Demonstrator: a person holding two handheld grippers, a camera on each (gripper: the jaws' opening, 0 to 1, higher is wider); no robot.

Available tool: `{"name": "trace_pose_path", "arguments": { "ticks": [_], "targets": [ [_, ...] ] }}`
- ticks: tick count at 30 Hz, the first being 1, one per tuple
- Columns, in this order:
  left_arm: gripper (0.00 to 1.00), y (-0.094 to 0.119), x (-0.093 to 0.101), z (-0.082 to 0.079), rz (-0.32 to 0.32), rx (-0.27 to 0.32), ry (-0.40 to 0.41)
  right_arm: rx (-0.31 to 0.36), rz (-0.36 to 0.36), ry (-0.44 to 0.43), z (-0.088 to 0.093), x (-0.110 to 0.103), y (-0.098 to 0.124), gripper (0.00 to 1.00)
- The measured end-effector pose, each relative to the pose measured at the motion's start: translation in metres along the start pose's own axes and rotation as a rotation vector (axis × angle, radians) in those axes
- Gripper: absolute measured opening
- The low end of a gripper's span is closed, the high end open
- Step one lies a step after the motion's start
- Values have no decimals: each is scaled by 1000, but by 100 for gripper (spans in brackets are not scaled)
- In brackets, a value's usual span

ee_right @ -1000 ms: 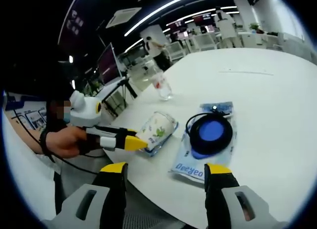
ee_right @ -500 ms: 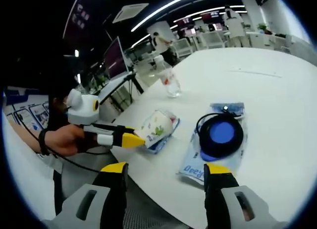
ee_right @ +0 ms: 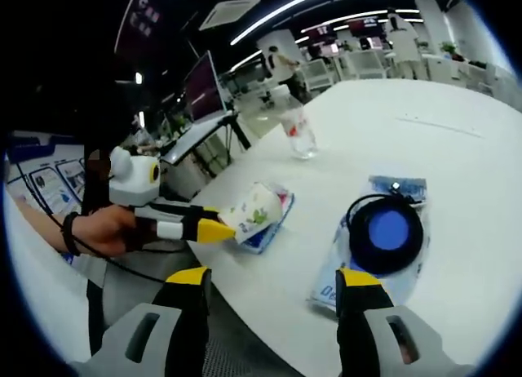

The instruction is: Arrange the tabletop items into an orderly group along one side of the table until the central work area is clear of visible clutter.

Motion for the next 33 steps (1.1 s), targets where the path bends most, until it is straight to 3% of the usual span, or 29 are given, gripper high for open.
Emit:
{"name": "trace_pose_path", "arguments": {
  "ticks": [6, 18, 22, 30, 33],
  "targets": [
    [34, 5, -10, 2, -16, 11, 14, -12, -19, 20, -3, -3, -8, 62],
    [34, 10, -10, 2, -36, 22, 7, -26, -41, 39, -6, -11, -13, 62],
    [34, 12, -6, 2, -43, 14, -56, -27, -46, 45, -10, -6, -19, 62],
    [34, 16, 6, -5, -52, 8, -278, 7, -81, 46, -26, -11, -20, 61],
    [34, 22, 20, -8, -53, 9, -356, 8, -88, 56, -27, -13, -19, 61]
  ]
}}
Point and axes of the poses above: the point that each gripper's makers call its tool centre point, and the gripper's own axes: y roughly backward along the fingers, x roughly to its right, z roughly out of its underside, the point moved 6 cm from there along y, roughly backward along the fingers, and after that the axes turned 4 degrees about -x, right-handed, at the moved point
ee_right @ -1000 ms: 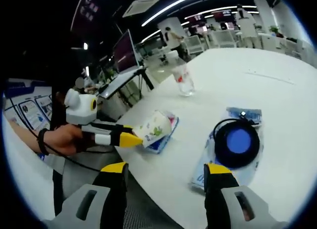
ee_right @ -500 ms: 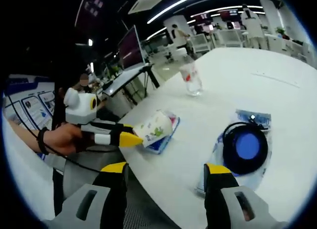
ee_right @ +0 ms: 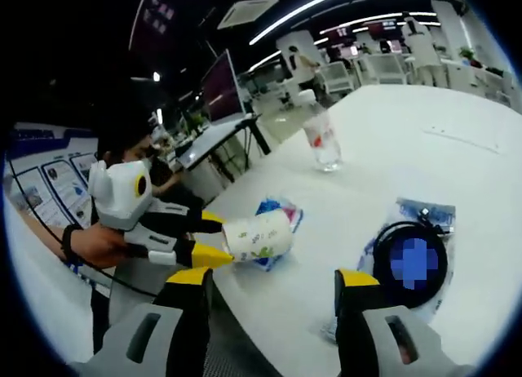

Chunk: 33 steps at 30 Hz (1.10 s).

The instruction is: Arrange the tabletop items into an orderly group along one side of the table until the central work area is clear of visible clutter.

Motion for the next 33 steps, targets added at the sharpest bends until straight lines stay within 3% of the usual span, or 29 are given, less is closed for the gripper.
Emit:
{"name": "trace_pose_path", "arguments": {
  "ticks": [5, 9, 15, 23, 33],
  "targets": [
    [33, 1, 14, -1, 13, -6, -105, -20, -17, 14, 5, -3, 0, 60],
    [33, -11, 17, 8, 32, -37, -114, -51, -23, 19, 13, -2, -5, 60],
    [33, -12, 15, 10, 32, -54, -72, -38, -23, 8, 8, -6, -2, 60],
    [34, -16, 9, 21, 11, -96, -38, -48, -17, 4, 15, -5, -1, 60],
    [34, -17, 6, 21, 22, -86, 34, -43, -10, -6, 17, -2, -1, 61]
  ]
}}
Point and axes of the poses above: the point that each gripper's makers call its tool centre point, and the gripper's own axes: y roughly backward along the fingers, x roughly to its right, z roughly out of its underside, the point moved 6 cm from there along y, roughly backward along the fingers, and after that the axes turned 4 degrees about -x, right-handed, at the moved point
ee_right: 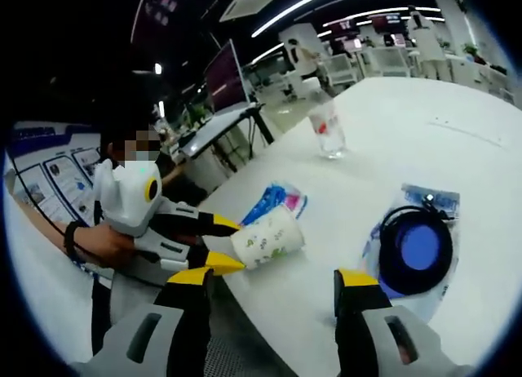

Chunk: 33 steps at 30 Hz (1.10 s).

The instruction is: Arrange the tabletop items into an orderly group along one side of the table until the central work area is clear of visible clutter.

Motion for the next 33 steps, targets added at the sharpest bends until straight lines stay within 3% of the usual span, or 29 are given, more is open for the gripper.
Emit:
{"name": "trace_pose_path", "arguments": {
  "ticks": [21, 33],
  "targets": [
    [38, -11, 2, 1, 63, -16, 97, 13, 21, -20, 2, 6, 8, 61],
    [39, -29, 19, -5, 117, -47, 36, 13, 33, -36, 10, 5, 14, 61]
  ]
}}
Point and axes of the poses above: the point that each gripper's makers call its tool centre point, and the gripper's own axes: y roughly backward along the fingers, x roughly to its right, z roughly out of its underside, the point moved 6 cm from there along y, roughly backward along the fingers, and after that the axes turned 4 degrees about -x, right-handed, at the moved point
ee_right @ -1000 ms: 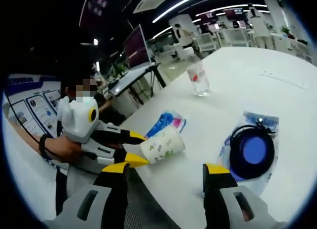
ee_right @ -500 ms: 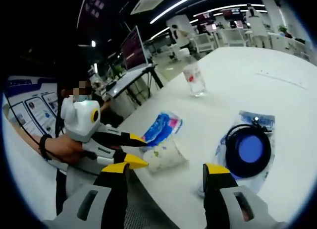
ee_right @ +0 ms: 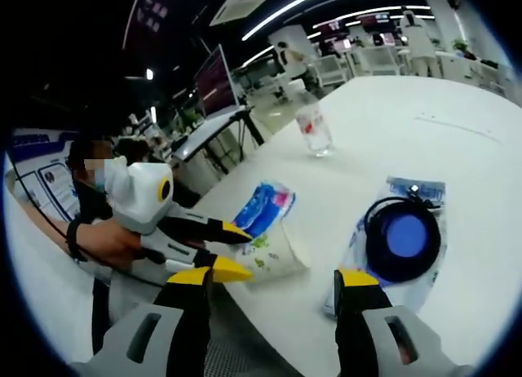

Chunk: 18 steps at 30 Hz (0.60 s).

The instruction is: Arrange the tabletop items into an orderly group along one side of the table until the central work area is clear of visible clutter.

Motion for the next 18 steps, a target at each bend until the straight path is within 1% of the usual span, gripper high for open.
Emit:
{"name": "trace_pose_path", "arguments": {
  "ticks": [4, 6, 8, 10, 11, 13, 15, 16, 18],
  "targets": [
    [40, -8, -3, 0, 1, -17, -18, -1, 2, -6, 2, 1, 1, 61],
    [36, -12, -7, -3, 3, -26, -28, -3, 4, -9, 4, 1, 1, 61],
    [36, -9, -5, -5, 13, -29, -35, -6, 5, -12, 5, 3, 1, 61],
    [36, -8, -4, -7, 7, -28, -50, -6, 6, -12, 4, 4, 1, 61],
    [35, -6, -2, -9, 3, -24, -68, -5, 6, -13, 3, 3, 1, 61],
    [35, -5, -2, -10, 5, -11, -67, -3, 5, -13, 0, 4, 0, 61],
    [35, -3, -1, -9, 5, -3, -71, -2, 2, -11, -4, -2, 1, 61],
    [35, -2, 0, -9, 4, -2, -72, -1, -1, -11, -3, 3, -3, 61],
    [35, 0, 0, -7, 3, 7, -75, 0, -8, -7, -5, 4, -8, 60]
  ]
}}
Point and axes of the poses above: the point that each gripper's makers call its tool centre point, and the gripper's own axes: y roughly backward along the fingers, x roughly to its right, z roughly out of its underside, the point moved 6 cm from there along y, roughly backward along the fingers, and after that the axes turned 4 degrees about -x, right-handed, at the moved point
